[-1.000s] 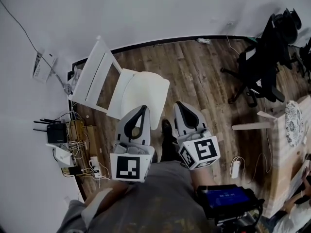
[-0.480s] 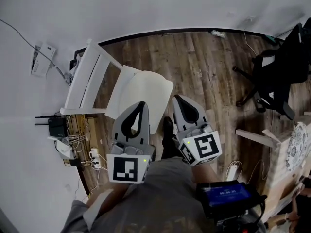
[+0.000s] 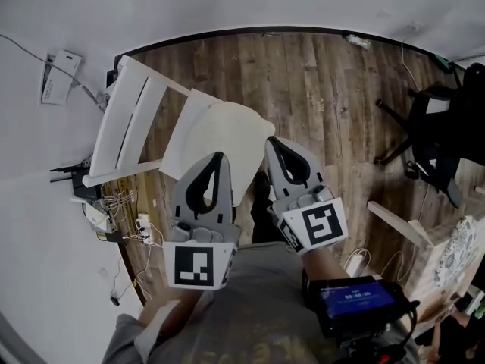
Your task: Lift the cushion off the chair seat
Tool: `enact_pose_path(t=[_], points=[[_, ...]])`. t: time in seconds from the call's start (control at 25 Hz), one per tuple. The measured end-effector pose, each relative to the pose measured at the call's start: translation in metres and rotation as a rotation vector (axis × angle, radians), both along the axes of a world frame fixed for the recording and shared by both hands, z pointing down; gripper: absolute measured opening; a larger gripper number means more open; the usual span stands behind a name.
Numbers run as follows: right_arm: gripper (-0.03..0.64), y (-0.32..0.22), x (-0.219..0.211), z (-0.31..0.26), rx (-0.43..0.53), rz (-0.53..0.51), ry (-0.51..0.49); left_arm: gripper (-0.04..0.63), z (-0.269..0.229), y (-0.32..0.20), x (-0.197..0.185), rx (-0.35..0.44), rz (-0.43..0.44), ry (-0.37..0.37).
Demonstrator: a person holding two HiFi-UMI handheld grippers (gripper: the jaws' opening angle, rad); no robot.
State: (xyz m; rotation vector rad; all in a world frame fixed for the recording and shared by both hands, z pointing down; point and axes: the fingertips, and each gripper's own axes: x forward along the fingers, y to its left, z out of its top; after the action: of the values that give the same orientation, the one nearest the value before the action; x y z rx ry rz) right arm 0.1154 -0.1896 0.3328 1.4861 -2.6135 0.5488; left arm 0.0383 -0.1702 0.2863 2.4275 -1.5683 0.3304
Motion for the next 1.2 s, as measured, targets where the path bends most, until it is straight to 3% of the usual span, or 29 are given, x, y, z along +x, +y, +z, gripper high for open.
enact_pose_path(t=[0.52, 1.04, 1.2], points=[[0.008, -0.020, -0.046, 0.100, -0.135, -0.002, 0.059, 0.006, 0.091, -0.029, -0.021, -0.138, 0.043, 0.062], [0.008, -0.003, -0.052, 0.243, -0.345, 0.064, 0.112, 0.006, 0.222, -0.026, -0.036, -0.345, 0.048, 0.121], [0.008, 0.009, -0.053, 0.288, -0.416, 0.066, 0.107, 0.006, 0.250, -0.025, -0.035, -0.375, 0.036, 0.114]])
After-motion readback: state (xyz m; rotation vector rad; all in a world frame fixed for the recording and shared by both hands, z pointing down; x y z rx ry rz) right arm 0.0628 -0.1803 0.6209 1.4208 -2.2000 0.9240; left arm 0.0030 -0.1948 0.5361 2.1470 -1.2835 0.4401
